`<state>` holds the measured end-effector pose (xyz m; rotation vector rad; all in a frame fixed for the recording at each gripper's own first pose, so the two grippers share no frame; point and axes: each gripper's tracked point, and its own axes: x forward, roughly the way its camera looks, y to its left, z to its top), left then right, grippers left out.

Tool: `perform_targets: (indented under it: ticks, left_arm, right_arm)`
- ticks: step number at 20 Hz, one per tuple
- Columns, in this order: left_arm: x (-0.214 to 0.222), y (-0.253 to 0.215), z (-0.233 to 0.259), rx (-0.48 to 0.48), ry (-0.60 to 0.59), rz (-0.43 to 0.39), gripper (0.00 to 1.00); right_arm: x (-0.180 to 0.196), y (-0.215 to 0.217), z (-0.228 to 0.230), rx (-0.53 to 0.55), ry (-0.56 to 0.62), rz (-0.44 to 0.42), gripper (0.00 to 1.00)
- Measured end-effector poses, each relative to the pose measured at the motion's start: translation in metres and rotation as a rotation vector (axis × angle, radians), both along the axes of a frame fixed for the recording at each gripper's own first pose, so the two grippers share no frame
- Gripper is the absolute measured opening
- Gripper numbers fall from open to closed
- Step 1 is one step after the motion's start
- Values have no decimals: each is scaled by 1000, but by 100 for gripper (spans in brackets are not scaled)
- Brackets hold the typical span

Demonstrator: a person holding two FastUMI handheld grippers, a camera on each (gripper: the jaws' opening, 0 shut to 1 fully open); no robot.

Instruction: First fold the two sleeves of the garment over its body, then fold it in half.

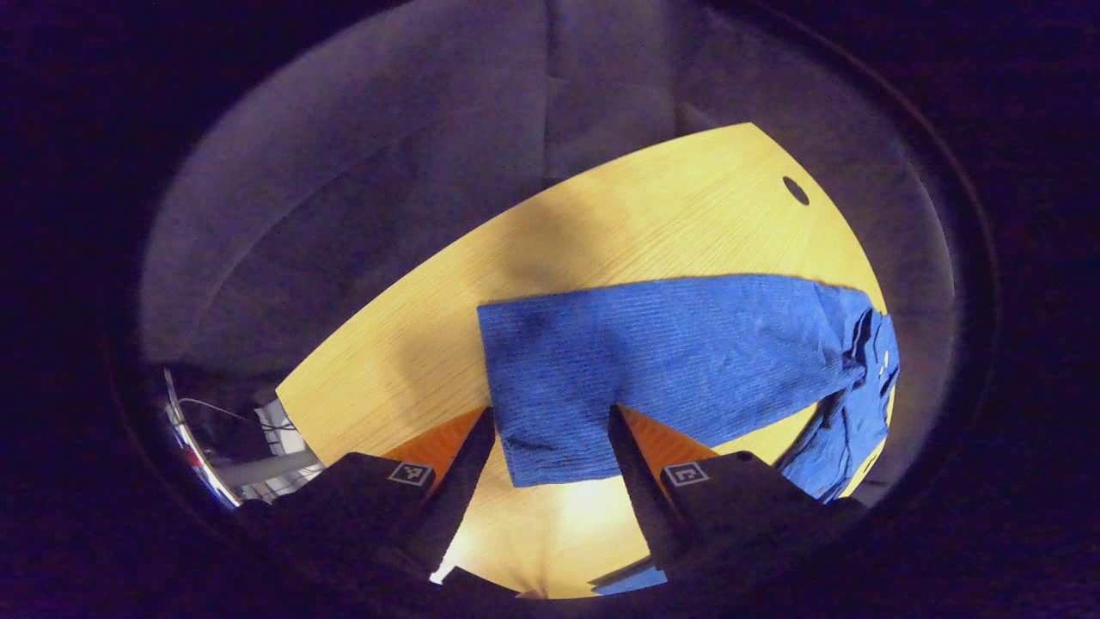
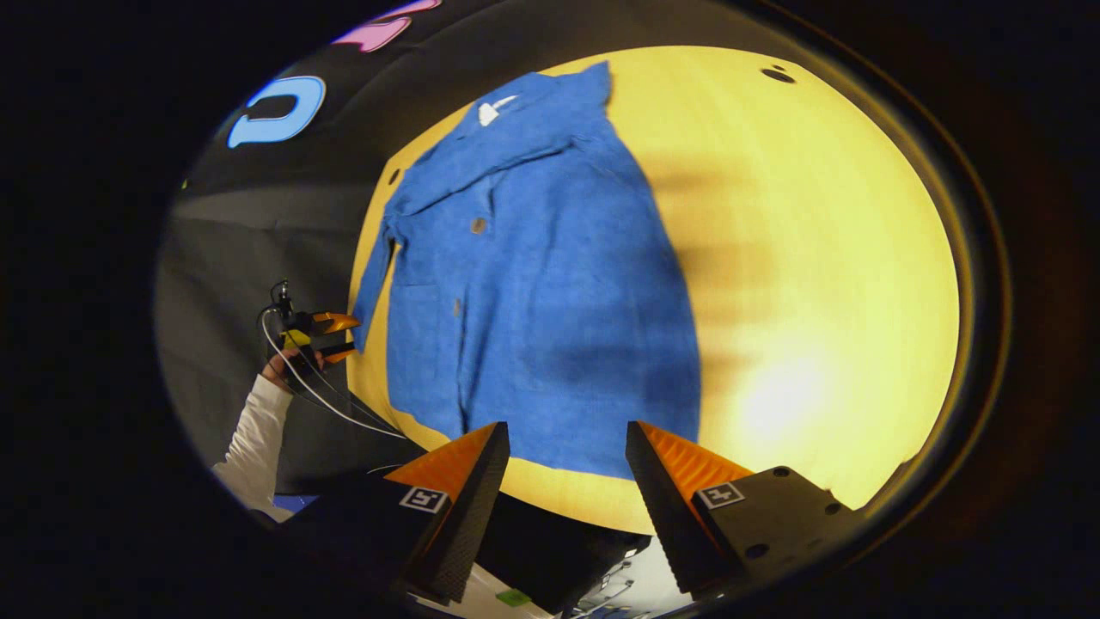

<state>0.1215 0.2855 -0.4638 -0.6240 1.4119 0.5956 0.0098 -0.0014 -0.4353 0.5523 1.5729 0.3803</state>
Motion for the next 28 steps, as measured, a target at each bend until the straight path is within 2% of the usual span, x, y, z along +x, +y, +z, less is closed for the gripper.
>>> perform_targets:
  ticks: [1, 2, 6, 8, 14, 17, 22, 25, 28]
  left_arm:
    - [-1, -2, -3, 7, 33, -62, 82]
    - [4, -1, -3, 19, 18, -95, 78]
    - [27, -15, -2, 11, 14, -111, 8]
    - [27, -12, 0, -5, -9, -113, 0]
    - [32, -12, 12, -37, -99, -80, 0]
    - [49, -16, 47, -32, -175, -107, 0]
    - [95, -40, 110, 74, -285, -242, 0]
    - [135, -73, 146, 93, -352, -327, 0]
    - [180, -118, 179, 119, -408, -455, 0]
  right_arm:
    - [-1, -3, 6, 14, -2, -28, 89]
    - [3, -4, 9, 20, -11, -49, 89]
    - [12, 7, 21, 63, -40, -88, 89]
    - [13, 12, 23, 77, -41, -95, 89]
    - [15, 10, 26, 89, -46, -98, 89]
    - [20, 5, 27, 93, -54, -120, 89]
    - [29, -4, 25, 107, -63, -146, 89]
    - [34, -13, 24, 112, -69, -169, 89]
    - [36, -23, 30, 127, -81, -191, 89]
